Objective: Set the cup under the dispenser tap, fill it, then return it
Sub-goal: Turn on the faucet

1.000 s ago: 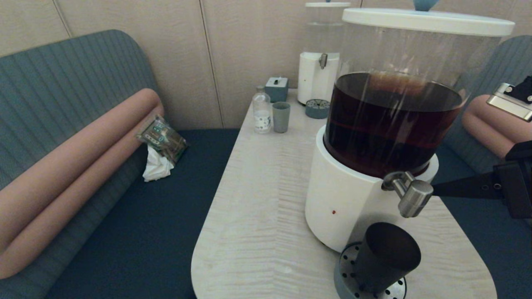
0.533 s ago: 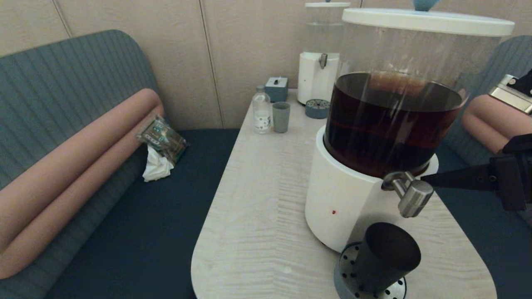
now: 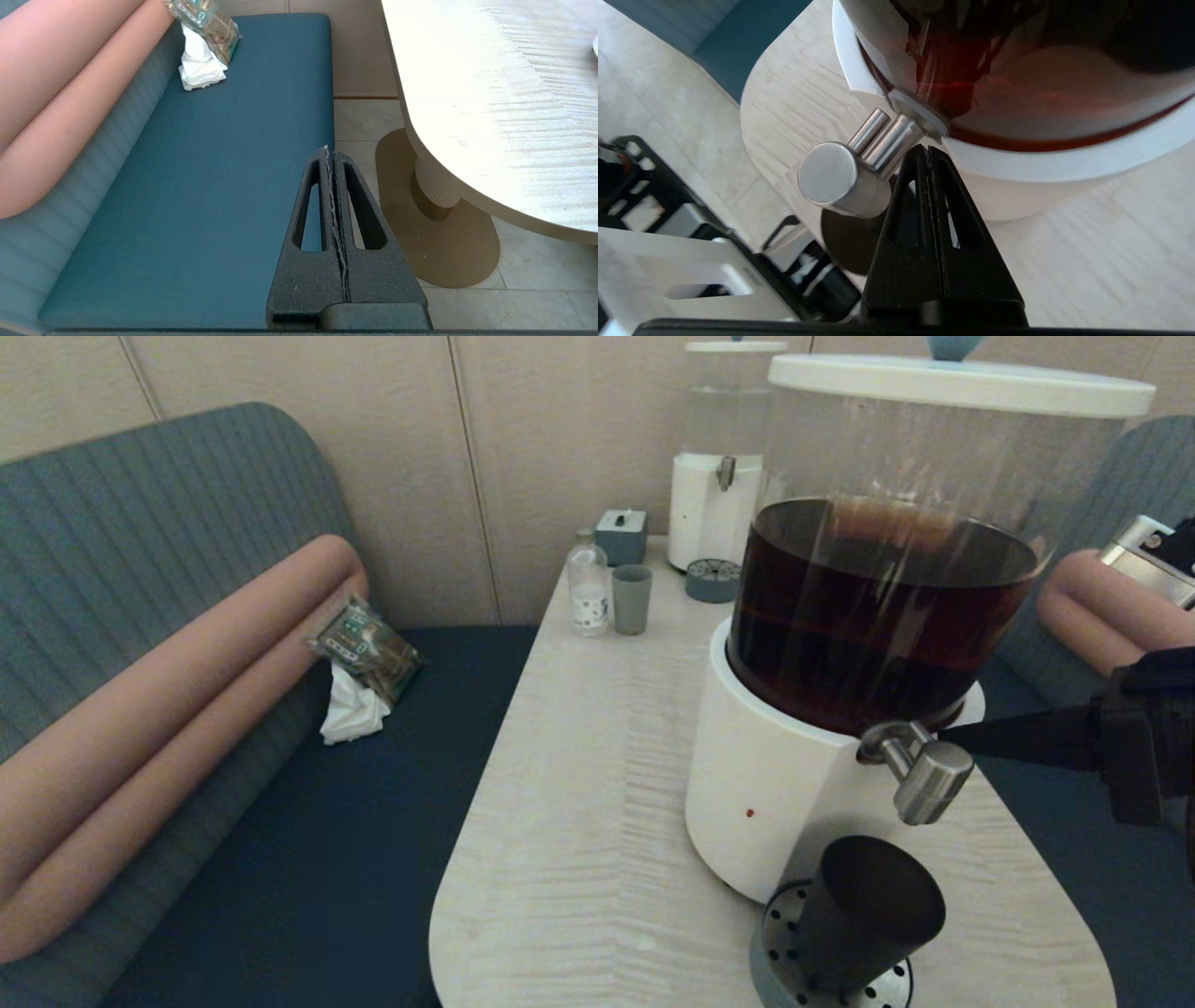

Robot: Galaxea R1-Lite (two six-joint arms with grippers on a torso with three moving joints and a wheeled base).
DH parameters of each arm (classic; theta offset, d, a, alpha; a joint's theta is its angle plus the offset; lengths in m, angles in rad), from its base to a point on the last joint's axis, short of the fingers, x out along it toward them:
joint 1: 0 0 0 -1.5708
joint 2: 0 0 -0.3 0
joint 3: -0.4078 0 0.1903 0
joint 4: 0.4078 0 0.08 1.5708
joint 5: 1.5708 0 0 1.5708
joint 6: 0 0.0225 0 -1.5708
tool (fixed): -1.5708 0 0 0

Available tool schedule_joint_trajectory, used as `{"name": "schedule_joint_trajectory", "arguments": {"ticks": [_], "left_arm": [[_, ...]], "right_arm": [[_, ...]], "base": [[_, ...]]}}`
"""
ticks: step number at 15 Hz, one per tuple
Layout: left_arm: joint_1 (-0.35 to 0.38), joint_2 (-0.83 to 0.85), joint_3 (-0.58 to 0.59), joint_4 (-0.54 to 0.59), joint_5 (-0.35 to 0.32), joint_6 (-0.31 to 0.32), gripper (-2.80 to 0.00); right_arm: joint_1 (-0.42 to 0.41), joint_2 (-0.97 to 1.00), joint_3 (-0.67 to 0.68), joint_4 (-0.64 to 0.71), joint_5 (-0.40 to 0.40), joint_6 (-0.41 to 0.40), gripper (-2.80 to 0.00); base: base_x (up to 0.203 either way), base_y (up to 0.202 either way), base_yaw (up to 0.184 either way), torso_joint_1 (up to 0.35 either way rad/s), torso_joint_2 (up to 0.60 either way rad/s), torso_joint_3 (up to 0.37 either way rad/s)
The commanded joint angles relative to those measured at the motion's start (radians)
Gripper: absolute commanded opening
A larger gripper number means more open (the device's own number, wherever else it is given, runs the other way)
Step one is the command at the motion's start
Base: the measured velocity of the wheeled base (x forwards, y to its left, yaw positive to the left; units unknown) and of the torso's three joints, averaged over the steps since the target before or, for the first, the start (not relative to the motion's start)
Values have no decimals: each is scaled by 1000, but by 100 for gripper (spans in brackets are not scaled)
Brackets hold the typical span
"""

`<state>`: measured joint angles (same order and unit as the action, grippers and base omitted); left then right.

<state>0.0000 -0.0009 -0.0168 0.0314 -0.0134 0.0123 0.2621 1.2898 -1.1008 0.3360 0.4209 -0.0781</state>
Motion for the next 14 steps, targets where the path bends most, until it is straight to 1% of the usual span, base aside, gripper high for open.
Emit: {"name": "schedule_joint_trajectory", "arguments": {"ticks": [1,6,7,10,14], "left_arm": [[0,1,0,1,0,0,-280],[0,1,0,1,0,0,-280],[0,1,0,1,0,0,-280],[0,1,0,1,0,0,-280],[0,1,0,1,0,0,-280]], "right_arm": [[0,-5,22,-14,1,-14,-280],[2,-1,41,-68,2,-30,-280],[3,-1,41,-76,1,-47,-280],[6,-1,45,-77,3,-75,-280],[20,2,47,-78,3,-89,-280]], "base": [[0,0,0,0,0,0],[0,0,0,0,0,0],[0,0,0,0,0,0],[0,0,0,0,0,0],[0,0,0,0,0,0]]}}
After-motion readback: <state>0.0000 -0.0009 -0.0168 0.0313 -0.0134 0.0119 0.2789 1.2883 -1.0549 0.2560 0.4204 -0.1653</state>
